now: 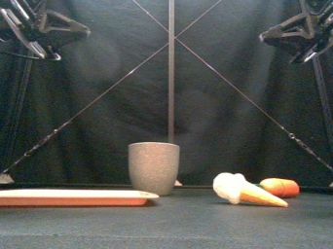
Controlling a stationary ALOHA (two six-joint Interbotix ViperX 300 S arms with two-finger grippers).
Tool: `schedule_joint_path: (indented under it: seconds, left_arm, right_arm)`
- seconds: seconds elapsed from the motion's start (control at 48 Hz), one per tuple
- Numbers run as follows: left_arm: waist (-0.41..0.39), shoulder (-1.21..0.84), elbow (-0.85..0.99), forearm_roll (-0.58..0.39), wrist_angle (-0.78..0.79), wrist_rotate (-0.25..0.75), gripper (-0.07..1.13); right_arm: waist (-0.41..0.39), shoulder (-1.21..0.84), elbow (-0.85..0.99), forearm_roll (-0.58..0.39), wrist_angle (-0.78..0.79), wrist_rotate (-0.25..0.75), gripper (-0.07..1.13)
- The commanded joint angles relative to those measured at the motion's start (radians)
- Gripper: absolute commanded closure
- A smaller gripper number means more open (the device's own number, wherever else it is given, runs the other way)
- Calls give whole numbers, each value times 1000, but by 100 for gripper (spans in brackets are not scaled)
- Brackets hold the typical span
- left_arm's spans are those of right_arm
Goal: Pick the ice cream then place it on the pink plate
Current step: Pick the ice cream
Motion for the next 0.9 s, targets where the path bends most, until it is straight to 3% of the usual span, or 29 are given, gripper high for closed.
schedule_joint_path:
  seconds: [0.021,0.229,0.375,0.479,0.75,0.812,0.896]
  left_arm:
    - [25,9,-15,-2,-3,2,110]
    - [26,9,-15,-2,-3,2,109]
    - [26,9,-12,0,-3,2,109]
    - [26,9,-14,0,-3,2,109]
    - [26,9,-8,-2,-3,0,109]
    - [26,8,-5,-2,-3,0,109]
    - [26,9,-2,-2,-3,0,109]
  right_arm:
    - [2,41,2,11,0,23,105]
    - [38,216,8,109,57,140,99]
    - [64,397,-49,130,89,230,87]
    - [71,505,-98,127,107,239,70]
    - [69,727,-193,120,123,242,6]
    - [67,759,-206,121,126,242,-1]
    - [67,793,-224,121,137,242,0]
